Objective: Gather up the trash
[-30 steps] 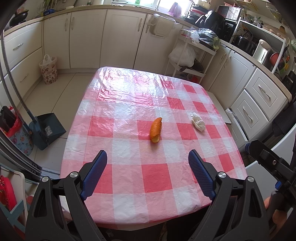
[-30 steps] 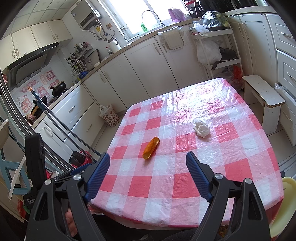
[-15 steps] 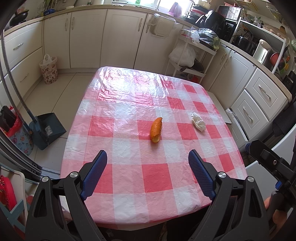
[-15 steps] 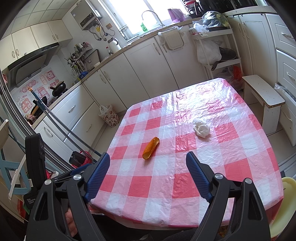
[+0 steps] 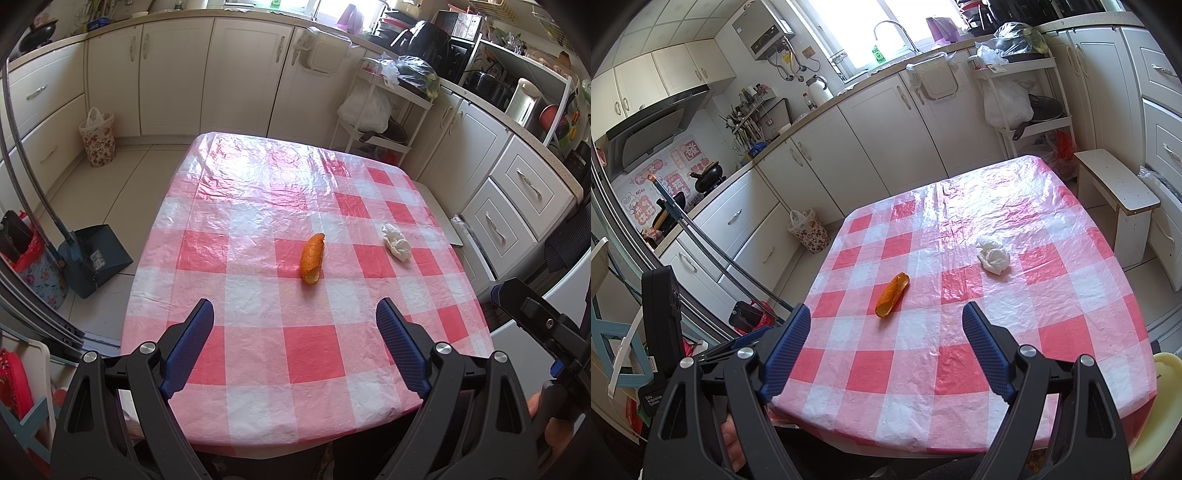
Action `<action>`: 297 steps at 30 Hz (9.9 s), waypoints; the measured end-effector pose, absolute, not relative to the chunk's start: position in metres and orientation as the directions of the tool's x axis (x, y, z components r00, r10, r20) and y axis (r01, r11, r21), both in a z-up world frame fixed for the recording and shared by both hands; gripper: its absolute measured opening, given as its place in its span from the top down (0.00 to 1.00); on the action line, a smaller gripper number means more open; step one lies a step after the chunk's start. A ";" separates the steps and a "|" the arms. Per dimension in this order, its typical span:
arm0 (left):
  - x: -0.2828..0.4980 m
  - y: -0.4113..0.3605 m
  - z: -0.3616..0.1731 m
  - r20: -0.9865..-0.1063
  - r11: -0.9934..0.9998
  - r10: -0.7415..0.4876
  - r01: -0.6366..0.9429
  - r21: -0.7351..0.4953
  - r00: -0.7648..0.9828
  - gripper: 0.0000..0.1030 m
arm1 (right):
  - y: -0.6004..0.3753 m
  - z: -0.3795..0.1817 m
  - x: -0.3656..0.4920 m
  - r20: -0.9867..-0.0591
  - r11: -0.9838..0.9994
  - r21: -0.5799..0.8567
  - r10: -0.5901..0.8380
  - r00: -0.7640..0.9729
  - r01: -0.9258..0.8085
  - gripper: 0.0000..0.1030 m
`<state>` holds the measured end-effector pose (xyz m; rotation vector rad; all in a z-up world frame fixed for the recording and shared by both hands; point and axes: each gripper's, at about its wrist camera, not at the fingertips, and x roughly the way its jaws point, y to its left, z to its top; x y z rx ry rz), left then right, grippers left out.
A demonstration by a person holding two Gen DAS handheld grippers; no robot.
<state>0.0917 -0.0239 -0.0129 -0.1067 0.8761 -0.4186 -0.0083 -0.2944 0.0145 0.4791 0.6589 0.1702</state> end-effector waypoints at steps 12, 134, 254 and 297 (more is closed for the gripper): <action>0.092 -0.024 -0.012 -0.724 0.914 -0.397 0.311 -0.259 0.565 0.17 | -0.295 0.015 -0.009 -0.547 0.878 0.478 0.300 0.782 -0.002 0.21; 0.094 -0.021 -0.013 -0.728 0.918 -0.388 0.306 -0.252 0.564 0.17 | -0.295 0.016 -0.009 -0.550 0.879 0.477 0.300 0.780 -0.002 0.20; 0.184 -0.123 -0.092 -0.842 0.943 -0.160 0.332 0.024 0.515 0.76 | -0.342 -0.081 0.134 -0.799 0.995 0.075 0.103 0.593 -0.072 0.76; -0.068 -0.445 -0.082 -0.889 0.550 -0.449 0.812 -0.194 0.092 0.39 | -0.580 -0.154 -0.204 -0.789 0.714 0.443 0.023 0.614 0.542 0.42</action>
